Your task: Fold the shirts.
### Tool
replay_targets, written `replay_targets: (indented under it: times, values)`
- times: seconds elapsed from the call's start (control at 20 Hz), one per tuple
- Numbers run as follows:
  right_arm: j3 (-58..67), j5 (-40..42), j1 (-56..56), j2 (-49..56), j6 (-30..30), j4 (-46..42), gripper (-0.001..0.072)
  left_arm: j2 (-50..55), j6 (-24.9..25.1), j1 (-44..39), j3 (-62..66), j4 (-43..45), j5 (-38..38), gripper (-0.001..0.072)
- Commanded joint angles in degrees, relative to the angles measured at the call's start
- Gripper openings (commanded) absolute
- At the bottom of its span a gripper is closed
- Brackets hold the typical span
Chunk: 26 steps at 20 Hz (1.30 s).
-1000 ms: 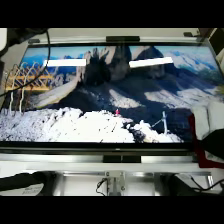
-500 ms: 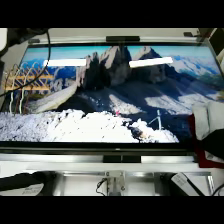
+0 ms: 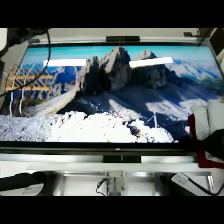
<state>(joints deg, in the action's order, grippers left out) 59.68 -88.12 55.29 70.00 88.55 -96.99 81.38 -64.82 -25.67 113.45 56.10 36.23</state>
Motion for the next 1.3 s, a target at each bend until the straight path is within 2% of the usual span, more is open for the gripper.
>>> replay_targets:
  times: [0.0,0.25,0.45,0.9,1.05,1.25]
  values:
    - [0.09,5.53,3.78,1.07,1.9,-4.81,0.0491,0.04,-0.04,0.07,-0.02,0.0,-0.55,0.0615]
    - [7.93,10.49,12.48,1.09,1.9,0.94,0.0491,0.28,-1.51,0.07,-0.02,0.0,-1.27,0.0614]
    - [12.9,14.78,15.23,1.09,1.64,0.87,0.0491,0.85,-1.51,0.07,-0.02,0.0,-1.25,0.0614]
    - [18.82,24.59,15.19,1.4,6.27,-14.86,0.0491,0.85,-1.51,0.07,-0.02,0.0,-1.22,0.0614]
    - [23.5,23.87,15.19,3.43,7.32,-22.56,0.0491,0.81,-2.69,0.07,0.0,0.0,-1.22,0.0614]
    - [30.53,27.34,15.19,5.68,13.16,-29.86,0.0479,0.83,-3.48,0.07,0.0,0.0,-1.22,0.0614]
